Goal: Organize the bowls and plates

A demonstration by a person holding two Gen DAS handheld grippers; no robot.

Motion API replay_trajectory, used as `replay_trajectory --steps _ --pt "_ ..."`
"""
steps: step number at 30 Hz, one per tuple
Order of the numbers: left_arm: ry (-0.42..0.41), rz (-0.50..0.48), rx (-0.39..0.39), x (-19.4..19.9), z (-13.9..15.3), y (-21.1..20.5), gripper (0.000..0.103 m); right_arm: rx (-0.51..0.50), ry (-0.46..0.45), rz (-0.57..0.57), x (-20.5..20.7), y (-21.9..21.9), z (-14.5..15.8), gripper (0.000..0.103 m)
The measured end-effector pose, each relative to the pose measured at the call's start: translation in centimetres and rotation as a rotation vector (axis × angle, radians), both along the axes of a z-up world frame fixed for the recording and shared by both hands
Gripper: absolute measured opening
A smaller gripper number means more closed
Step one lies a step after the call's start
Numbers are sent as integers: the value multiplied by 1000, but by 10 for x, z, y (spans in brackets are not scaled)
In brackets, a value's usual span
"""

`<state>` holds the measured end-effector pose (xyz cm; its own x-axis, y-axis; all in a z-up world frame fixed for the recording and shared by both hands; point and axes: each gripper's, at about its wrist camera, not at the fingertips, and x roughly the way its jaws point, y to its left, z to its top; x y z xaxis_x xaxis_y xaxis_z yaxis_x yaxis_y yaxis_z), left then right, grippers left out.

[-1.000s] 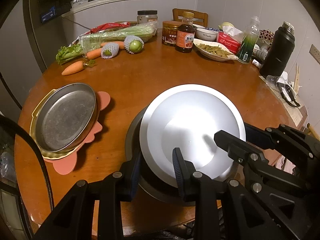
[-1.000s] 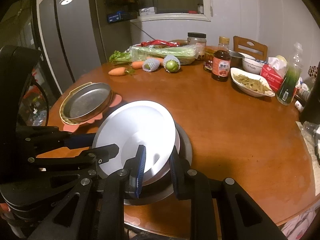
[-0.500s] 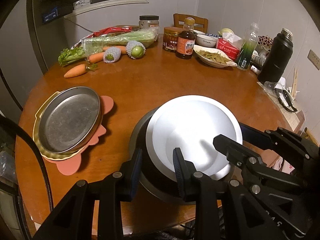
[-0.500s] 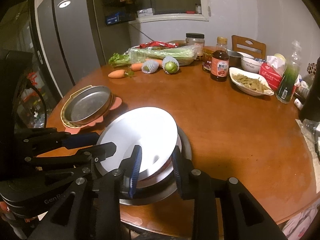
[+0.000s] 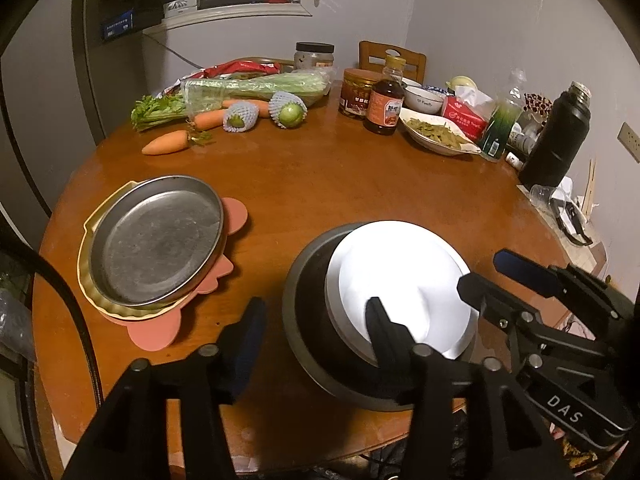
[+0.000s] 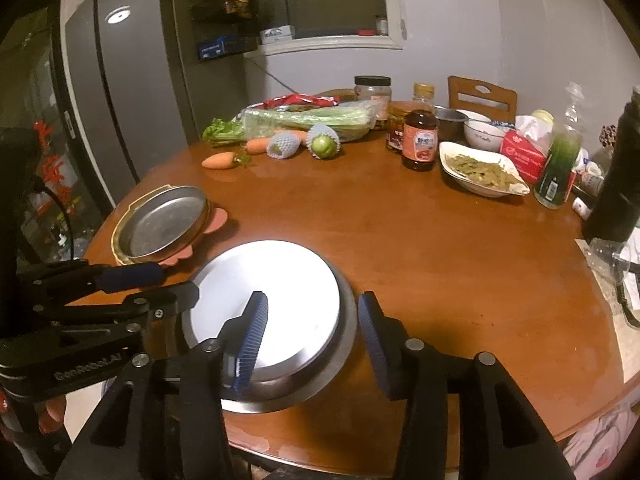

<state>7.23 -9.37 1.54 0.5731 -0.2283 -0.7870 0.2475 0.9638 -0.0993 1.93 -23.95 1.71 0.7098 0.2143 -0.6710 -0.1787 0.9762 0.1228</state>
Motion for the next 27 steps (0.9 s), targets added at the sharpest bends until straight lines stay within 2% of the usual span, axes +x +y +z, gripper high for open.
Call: replay_trajectory --steps 8,13,17,22,25,27 --pt "40 12 -7 10 -13 1 57 59 81 -12 9 -7 -16 51" --pt "67 25 -30 18 -22 5 68 95 118 -17 15 -10 -26 51" --pt "82 20 -42 24 -27 5 69 123 144 -11 20 -9 -34 51" --pt "124 -5 -69 30 -37 1 69 148 155 -7 25 -10 -39 52" --pt "148 -21 -59 31 -46 -4 60 162 180 8 28 -10 -43 52" --pt "149 -29 -79 31 -46 -4 55 170 197 22 29 -8 -48 52"
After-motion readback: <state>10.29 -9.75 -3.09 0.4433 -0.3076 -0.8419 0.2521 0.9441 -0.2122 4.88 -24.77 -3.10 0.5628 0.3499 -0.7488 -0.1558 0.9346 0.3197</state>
